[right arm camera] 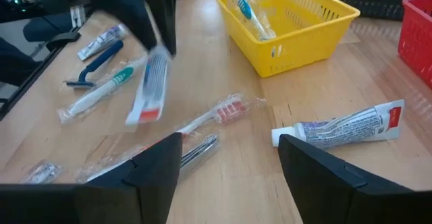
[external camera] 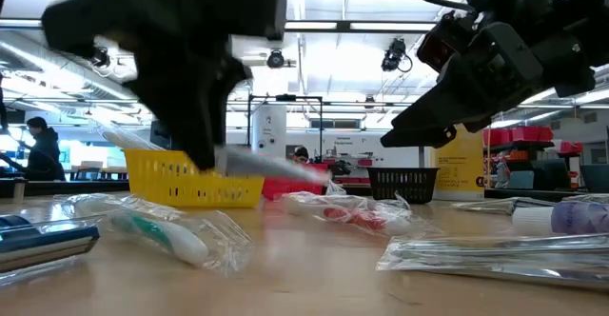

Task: Pick & Place Travel size toiletries
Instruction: Put the white toothpaste into the left black bin

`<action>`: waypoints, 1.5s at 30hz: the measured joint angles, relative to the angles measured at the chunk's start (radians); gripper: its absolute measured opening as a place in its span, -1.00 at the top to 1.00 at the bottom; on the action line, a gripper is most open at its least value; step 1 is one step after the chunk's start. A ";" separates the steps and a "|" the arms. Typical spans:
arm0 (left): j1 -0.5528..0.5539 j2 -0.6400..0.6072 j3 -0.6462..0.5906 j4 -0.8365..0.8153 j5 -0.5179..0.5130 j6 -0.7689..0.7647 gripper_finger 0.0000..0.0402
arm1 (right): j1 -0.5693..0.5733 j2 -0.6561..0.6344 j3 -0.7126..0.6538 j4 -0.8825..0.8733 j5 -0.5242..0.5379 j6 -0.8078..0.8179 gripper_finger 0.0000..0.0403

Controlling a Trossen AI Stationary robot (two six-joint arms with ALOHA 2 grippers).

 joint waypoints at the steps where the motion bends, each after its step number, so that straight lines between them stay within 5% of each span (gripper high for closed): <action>1: -0.001 0.000 0.031 -0.056 -0.017 -0.020 0.66 | 0.000 0.000 0.000 -0.010 0.000 0.000 -0.31; 10: 0.037 -0.060 0.181 -0.419 -0.131 -0.067 0.66 | 0.001 0.000 0.000 -0.075 -0.001 0.031 -0.33; 21: 0.271 -0.316 0.023 -0.574 -0.281 -0.192 0.66 | 0.001 0.000 0.000 -0.076 -0.001 0.034 -0.21; 27: 0.491 -0.441 -0.287 -0.354 -0.270 -0.140 0.66 | 0.001 0.000 0.000 -0.076 0.000 0.034 -0.25; 32: 0.650 -0.497 -0.489 -0.045 -0.154 -0.020 0.65 | 0.001 0.000 0.000 -0.073 0.000 0.029 -0.31; 45: 0.880 -0.486 -0.609 0.150 0.003 0.110 0.65 | 0.000 0.000 0.000 -0.048 0.006 0.022 -0.32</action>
